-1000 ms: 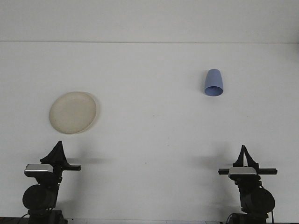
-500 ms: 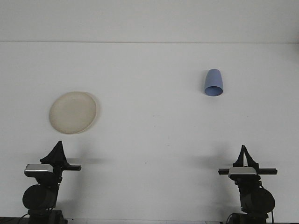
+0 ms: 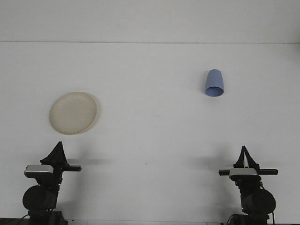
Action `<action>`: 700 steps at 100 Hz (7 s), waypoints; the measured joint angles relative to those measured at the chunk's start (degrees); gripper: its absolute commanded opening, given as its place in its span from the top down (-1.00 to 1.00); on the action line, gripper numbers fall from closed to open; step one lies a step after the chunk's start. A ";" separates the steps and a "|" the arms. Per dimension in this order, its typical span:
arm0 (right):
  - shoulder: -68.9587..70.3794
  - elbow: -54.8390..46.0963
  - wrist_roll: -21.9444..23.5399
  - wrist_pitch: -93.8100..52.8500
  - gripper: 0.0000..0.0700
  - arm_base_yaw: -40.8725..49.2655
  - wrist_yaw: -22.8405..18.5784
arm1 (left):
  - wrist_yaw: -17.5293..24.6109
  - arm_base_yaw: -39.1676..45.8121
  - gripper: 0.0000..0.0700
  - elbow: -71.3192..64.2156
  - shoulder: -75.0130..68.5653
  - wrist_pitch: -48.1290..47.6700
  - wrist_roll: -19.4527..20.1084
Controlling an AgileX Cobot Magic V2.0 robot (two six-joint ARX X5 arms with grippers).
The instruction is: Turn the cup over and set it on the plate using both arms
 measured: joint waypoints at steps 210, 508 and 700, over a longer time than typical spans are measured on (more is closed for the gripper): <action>93.02 38.60 15.30 39.26 -0.55 0.55 -6.05 | 0.00 -0.02 0.96 0.00 0.00 0.02 0.00; 98.49 83.34 16.41 -69.88 0.24 47.65 -1.75 | 0.00 -0.02 0.96 0.00 0.00 1.14 -16.44; 20.74 29.86 18.16 -23.02 0.13 27.19 7.74 | 33.68 -27.17 -0.34 76.89 80.11 -54.18 0.83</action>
